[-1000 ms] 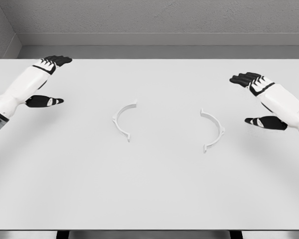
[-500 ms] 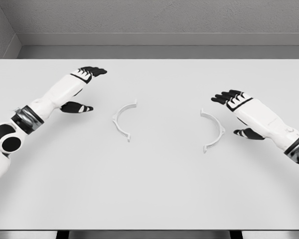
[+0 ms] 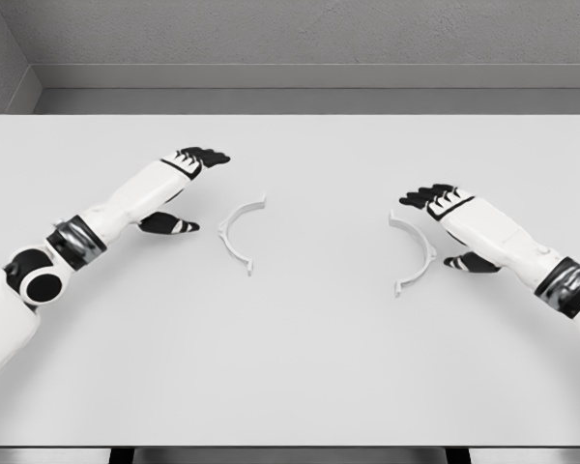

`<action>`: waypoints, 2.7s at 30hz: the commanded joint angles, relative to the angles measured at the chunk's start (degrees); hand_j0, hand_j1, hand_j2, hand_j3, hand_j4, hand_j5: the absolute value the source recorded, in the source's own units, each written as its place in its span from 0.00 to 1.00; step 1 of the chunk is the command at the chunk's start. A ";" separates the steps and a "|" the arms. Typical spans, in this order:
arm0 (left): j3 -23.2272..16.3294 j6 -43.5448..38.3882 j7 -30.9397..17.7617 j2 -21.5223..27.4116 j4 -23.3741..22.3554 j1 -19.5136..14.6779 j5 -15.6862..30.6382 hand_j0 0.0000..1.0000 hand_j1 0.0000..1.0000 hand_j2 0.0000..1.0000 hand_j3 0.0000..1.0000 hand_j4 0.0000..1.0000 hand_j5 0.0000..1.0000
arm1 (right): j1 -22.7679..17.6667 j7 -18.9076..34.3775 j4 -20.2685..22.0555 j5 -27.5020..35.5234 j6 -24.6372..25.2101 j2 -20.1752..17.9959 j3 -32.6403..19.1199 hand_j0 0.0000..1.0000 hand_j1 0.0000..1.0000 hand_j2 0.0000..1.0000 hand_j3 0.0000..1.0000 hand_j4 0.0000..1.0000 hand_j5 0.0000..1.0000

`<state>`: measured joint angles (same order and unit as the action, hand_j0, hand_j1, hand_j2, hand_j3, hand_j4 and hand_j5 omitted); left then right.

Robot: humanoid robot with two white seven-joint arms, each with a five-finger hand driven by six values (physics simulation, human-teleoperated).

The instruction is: Assemble PVC drainage pipe clamps

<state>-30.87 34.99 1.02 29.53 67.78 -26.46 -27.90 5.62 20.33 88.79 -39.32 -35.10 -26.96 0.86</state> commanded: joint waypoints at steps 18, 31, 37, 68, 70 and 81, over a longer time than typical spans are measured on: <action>-0.42 0.01 0.03 -2.64 -1.68 -0.09 0.30 1.00 1.00 1.00 1.00 1.00 1.00 | 2.55 -0.03 -3.98 -0.14 0.10 1.38 1.78 1.00 1.00 1.00 1.00 1.00 1.00; -0.34 0.01 0.03 -2.72 -5.46 -1.76 0.03 1.00 1.00 1.00 1.00 1.00 1.00 | 4.31 0.06 -5.39 -0.14 0.10 2.08 3.62 1.00 1.00 1.00 1.00 1.00 1.00; -0.42 0.01 0.03 -3.86 -6.08 -1.76 0.03 1.00 1.00 1.00 1.00 1.00 1.00 | 5.19 0.23 -5.30 -0.76 0.10 3.84 4.33 1.00 1.00 1.00 1.00 1.00 1.00; 0.10 0.01 0.03 -8.44 -5.73 -1.85 -2.78 1.00 1.00 1.00 1.00 1.00 1.00 | 9.32 0.14 -8.99 -1.02 0.10 4.99 6.96 1.00 1.00 1.00 1.00 1.00 1.00; 0.19 0.01 0.03 -7.82 -5.82 -1.85 -2.78 1.00 1.00 1.00 1.00 1.00 1.00 | 9.23 0.14 -8.90 -1.02 0.10 5.07 7.14 1.00 1.00 1.00 1.00 1.00 1.00; -0.25 0.01 0.03 -7.56 -6.25 -2.64 -2.95 1.00 1.00 1.00 1.00 1.00 1.00 | 9.93 0.23 -8.99 -1.81 0.10 7.18 8.90 1.00 1.00 1.00 1.00 1.00 1.00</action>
<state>-31.03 34.99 1.02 22.12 61.56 -29.09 -31.17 15.56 20.56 79.85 -41.19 -35.09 -20.33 9.46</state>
